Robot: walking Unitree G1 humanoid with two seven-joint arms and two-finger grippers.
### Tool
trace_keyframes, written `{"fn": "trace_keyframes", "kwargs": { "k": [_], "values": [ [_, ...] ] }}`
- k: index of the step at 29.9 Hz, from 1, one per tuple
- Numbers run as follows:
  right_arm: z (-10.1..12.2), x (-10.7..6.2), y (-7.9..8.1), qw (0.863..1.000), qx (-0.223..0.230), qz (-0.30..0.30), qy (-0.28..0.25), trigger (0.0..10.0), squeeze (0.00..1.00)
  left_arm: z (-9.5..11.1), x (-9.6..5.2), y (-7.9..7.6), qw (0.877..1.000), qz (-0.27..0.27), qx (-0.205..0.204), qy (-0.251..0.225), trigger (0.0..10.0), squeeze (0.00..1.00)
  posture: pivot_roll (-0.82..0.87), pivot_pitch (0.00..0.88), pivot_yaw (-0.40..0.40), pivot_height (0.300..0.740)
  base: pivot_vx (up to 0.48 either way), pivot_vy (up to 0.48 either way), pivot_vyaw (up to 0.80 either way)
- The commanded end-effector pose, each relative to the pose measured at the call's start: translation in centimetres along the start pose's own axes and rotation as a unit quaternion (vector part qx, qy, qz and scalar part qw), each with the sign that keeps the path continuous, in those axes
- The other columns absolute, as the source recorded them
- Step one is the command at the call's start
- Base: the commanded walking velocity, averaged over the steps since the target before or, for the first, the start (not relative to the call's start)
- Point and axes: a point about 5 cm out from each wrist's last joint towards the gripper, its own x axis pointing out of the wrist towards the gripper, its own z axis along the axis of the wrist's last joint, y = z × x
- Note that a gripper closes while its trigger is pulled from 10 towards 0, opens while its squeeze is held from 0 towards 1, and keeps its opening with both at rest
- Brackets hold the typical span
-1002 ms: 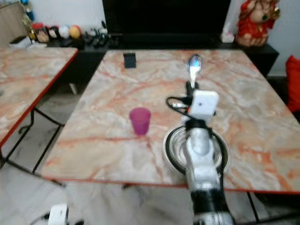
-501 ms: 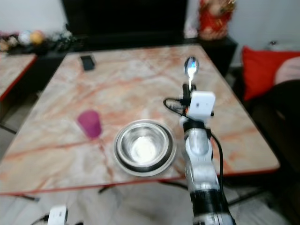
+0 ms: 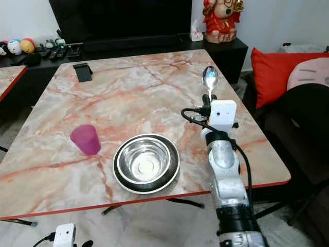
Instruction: Setting the table
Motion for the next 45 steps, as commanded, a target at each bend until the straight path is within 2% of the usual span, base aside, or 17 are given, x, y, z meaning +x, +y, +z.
{"fn": "trace_keyframes", "kwargs": {
  "k": [1,3,5,9,13,18,20,27,29,33,45],
  "values": [
    [-0.5,0.2,-0.8,0.998,-0.024,-0.02,0.05,10.0,0.0,-0.4,-0.1,0.5,1.0,0.007,0.001,0.008,10.0,0.0,-0.14,0.0,0.079,0.74,0.0,0.0,0.0],
    [-1.0,0.1,-1.1,0.996,-0.032,-0.029,0.077,10.0,0.0,-0.3,-0.1,0.5,1.0,0.007,0.002,0.008,10.0,0.0,-0.14,0.0,0.08,0.74,0.0,0.0,0.0],
    [-1.7,-0.1,-1.1,0.994,-0.007,-0.02,0.104,10.0,0.0,-0.3,-0.1,0.5,1.0,0.006,0.003,0.008,10.0,0.0,-0.14,0.0,0.081,0.74,0.0,0.0,0.0],
    [-3.6,-0.8,-0.7,0.985,0.015,-0.018,0.168,10.0,0.0,-0.3,-0.1,0.5,1.0,0.005,0.002,0.008,10.0,0.0,-0.13,0.0,0.077,0.74,0.0,0.0,0.0],
    [-4.1,-1.0,-0.2,0.979,0.046,-0.007,0.196,10.0,0.0,-0.3,-0.1,0.5,1.0,0.006,0.001,0.008,10.0,0.0,-0.13,0.0,0.076,0.74,0.0,0.0,0.0],
    [-4.4,-1.1,0.3,0.976,0.054,0.003,0.212,10.0,0.0,-0.3,-0.1,0.4,1.0,0.007,0.0,0.008,10.0,0.0,-0.13,0.0,0.073,0.74,0.0,0.0,0.0],
    [-4.7,-1.2,1.2,0.974,0.057,0.025,0.219,10.0,0.0,-0.3,-0.1,0.4,1.0,0.006,0.0,0.009,10.0,0.0,-0.13,0.0,0.072,0.74,0.0,0.0,0.0],
    [-5.3,-1.6,2.9,0.966,0.085,0.056,0.236,10.0,0.0,-0.4,-0.1,0.4,1.0,0.006,-0.003,0.009,10.0,0.0,-0.12,0.0,0.066,0.74,0.0,0.0,0.0],
    [-5.7,-1.8,3.5,0.964,0.079,0.072,0.242,10.0,0.0,-0.4,-0.1,0.3,1.0,0.006,-0.002,0.008,10.0,0.0,-0.13,0.0,0.067,0.74,0.0,0.0,0.0],
    [-6.4,-2.1,3.9,0.963,0.069,0.07,0.25,10.0,0.0,-0.4,-0.1,0.4,1.0,0.007,-0.003,0.008,10.0,0.0,-0.12,0.0,0.066,0.74,0.0,0.0,0.0],
    [-7.1,-1.9,4.0,0.964,0.077,0.067,0.246,10.0,0.0,-0.3,-0.1,0.4,1.0,0.008,-0.001,0.008,10.0,0.0,-0.12,0.0,0.07,0.74,0.0,0.0,0.0]
  ]
}}
